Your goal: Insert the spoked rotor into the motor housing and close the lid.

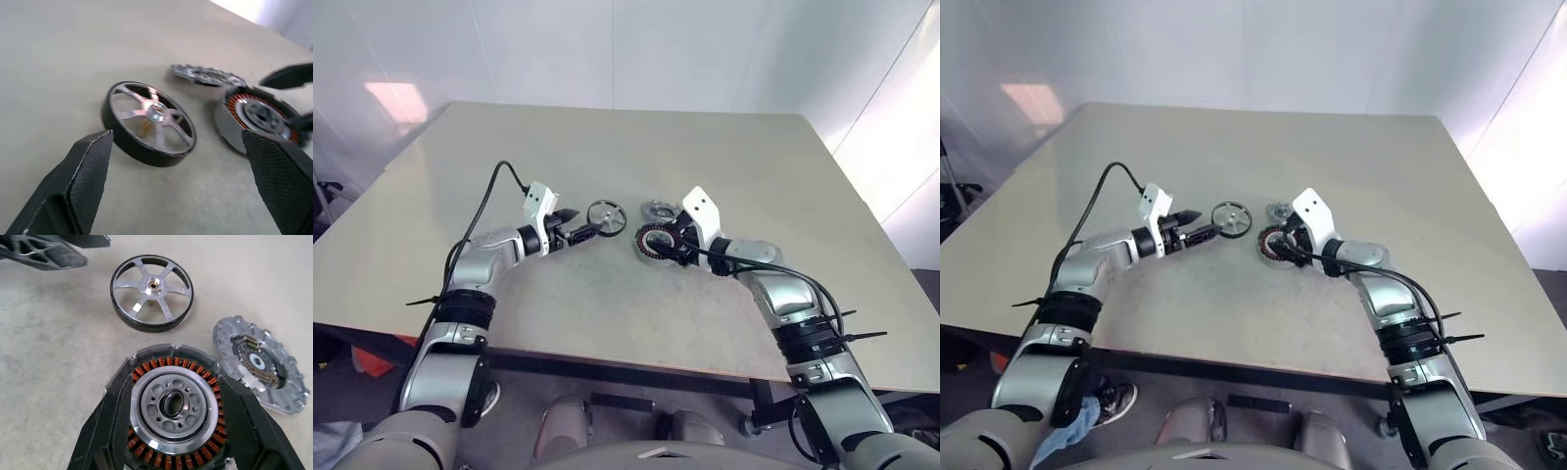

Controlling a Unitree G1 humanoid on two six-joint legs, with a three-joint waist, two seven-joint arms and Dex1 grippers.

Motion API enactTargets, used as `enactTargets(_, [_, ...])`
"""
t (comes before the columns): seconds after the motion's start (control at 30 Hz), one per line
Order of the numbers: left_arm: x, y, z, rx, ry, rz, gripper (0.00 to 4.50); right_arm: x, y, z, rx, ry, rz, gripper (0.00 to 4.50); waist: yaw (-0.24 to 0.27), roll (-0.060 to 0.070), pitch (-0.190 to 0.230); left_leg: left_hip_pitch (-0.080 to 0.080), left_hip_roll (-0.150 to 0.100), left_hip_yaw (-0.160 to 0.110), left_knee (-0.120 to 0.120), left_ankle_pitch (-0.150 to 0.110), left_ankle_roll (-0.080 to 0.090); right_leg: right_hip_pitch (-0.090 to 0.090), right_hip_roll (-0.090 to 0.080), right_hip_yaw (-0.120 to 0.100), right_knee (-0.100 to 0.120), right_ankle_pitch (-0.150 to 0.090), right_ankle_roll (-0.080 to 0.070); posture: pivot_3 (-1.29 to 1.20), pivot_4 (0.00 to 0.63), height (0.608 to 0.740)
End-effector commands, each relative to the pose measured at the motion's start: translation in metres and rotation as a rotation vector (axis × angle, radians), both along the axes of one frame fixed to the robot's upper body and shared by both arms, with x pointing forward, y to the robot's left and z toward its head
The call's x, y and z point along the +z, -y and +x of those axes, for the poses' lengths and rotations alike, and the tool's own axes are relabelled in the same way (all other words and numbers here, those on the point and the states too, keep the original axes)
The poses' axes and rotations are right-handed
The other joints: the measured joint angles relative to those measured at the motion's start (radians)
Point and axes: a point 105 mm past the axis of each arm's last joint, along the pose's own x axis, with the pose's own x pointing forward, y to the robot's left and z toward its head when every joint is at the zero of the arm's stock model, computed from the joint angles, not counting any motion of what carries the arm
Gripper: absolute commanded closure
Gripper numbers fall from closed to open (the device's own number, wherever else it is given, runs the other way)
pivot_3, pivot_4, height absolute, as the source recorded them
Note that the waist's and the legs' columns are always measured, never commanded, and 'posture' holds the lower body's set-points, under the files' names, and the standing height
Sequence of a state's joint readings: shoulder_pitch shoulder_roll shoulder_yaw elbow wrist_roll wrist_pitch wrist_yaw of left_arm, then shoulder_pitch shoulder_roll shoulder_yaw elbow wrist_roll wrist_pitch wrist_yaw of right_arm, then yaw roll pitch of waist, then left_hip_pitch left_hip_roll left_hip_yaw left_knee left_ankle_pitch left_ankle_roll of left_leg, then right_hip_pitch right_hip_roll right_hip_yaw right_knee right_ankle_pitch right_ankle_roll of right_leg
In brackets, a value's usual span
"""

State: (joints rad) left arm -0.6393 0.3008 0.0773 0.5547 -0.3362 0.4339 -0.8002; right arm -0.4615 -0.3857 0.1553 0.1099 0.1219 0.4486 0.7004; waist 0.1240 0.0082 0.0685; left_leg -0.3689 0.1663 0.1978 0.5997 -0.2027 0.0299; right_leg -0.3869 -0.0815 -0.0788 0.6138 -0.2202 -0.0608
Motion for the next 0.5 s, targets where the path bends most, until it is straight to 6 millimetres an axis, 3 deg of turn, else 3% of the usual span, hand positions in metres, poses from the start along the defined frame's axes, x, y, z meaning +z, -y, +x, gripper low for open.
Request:
enactTargets(0.03, [0.01, 0.006, 0.009, 0.036, -0.019, -0.074, 0.05, 0.027, 0.001, 0.004, -0.001, 0.084, 0.03, 1.4, 0.0, 0.0, 0.0, 0.0, 0.0, 0.0, 0.0, 0.0, 0.0, 0.0, 0.0, 0.0, 0.0, 0.0, 0.0, 0.0, 0.0, 0.74])
enactTargets(0.1, [0.004, 0.015, 0.009, 0.028, -0.048, -0.085, 0.23, 0.031, 0.001, 0.003, -0.001, 0.093, 0.033, 1.38, 0.0, 0.0, 0.0, 0.0, 0.0, 0.0, 0.0, 0.0, 0.0, 0.0, 0.0, 0.0, 0.0, 0.0, 0.0, 0.0, 0.0, 0.74])
enactTargets(0.23, [-0.001, 0.028, 0.011, 0.023, -0.117, -0.147, 1.27, 0.037, 0.001, 0.003, -0.003, 0.11, 0.04, 1.36, 0.001, 0.0, 0.0, 0.0, 0.0, 0.0, 0.0, 0.0, 0.0, 0.0, 0.0, 0.0, -0.001, 0.0, 0.0, 0.0, 0.0, 0.74])
enactTargets(0.5, [-0.009, 0.051, 0.018, 0.058, -0.253, -0.346, 1.27, 0.04, 0.006, 0.003, -0.022, 0.118, 0.039, 1.36, 0.002, -0.001, 0.0, -0.001, 0.0, 0.0, 0.0, -0.001, 0.001, 0.0, 0.0, 0.0, -0.002, 0.0, 0.0, 0.0, 0.0, 0.74])
